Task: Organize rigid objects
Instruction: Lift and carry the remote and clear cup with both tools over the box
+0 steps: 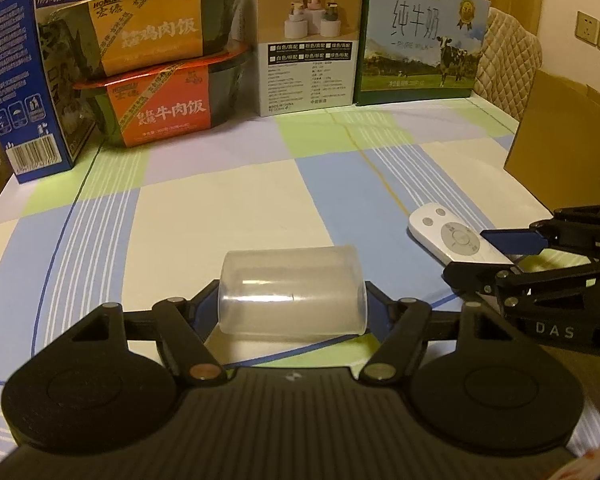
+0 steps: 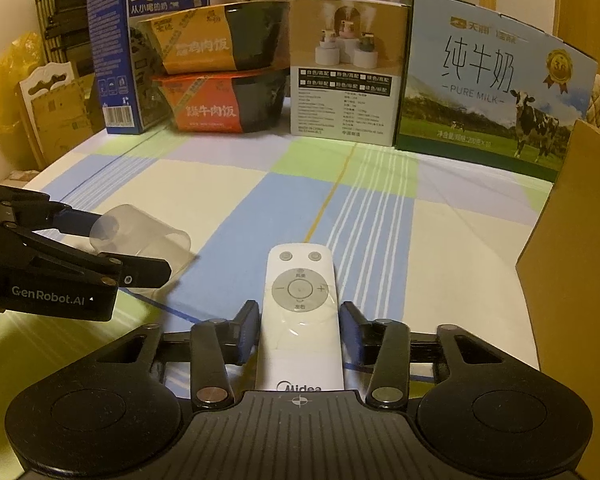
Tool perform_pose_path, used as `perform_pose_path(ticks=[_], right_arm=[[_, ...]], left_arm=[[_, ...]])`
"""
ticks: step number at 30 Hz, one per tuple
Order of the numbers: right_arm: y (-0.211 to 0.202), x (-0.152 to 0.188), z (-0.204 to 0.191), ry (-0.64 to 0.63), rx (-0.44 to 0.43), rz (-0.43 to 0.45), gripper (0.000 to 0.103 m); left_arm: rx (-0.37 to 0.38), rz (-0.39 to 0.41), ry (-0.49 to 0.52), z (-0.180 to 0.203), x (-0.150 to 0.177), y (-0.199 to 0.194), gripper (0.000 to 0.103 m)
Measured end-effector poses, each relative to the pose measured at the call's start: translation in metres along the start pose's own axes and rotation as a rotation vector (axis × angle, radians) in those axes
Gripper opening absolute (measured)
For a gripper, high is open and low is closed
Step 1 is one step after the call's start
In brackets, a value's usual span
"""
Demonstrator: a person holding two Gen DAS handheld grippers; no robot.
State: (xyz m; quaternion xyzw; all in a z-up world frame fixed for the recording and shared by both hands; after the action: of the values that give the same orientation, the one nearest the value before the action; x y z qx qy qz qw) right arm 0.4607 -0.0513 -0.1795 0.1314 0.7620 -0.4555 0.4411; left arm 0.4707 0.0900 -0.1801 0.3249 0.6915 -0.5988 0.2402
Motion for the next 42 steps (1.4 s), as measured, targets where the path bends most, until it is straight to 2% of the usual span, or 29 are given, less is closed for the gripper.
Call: perform_pose_path(ticks=[10,22,28,32,42], right_arm=[[-0.006,-0.002,-0.003,0.032,-0.01,-0.008,0.037],[-0.05,0.002,-0.016,0.118,-0.009,0.027,0.037],[-0.088,0.011,-0.024,0.172,-0.012,0.056,0.037],[-0.111,0.018,-0.034,0.168,-0.009,0.065,0.037],[-0.16,0.049,-0.057,0.176,-0.008,0.063,0.037]], left_arm=[[-0.019,-0.036,-0.064,0.002,-0.006,-0.016,0.068],[-0.057,-0.05,-0.166,-0.004,0.002,-0.064,0.068],[-0.082,-0.053,-0.204,-0.001,0.015,-0.1,0.068],[-0.112,-0.061,-0.232,0.002,0.029,-0.124,0.068],[-0.128,-0.099,-0.302,0.011,0.068,-0.179,0.068]])
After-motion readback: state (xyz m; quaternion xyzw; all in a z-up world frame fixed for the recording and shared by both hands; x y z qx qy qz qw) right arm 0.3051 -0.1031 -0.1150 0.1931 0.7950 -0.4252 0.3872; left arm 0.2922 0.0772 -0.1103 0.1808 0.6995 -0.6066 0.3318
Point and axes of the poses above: each gripper's, at about its wrist camera, not at the fingertips, and y roughly the way its jaws point, z to its right, x to its underside, the point moved 10 cm from there along y, roughly the way its jaws point, and after that the axes turned 14 degrees about -x, right-handed, at the moved point
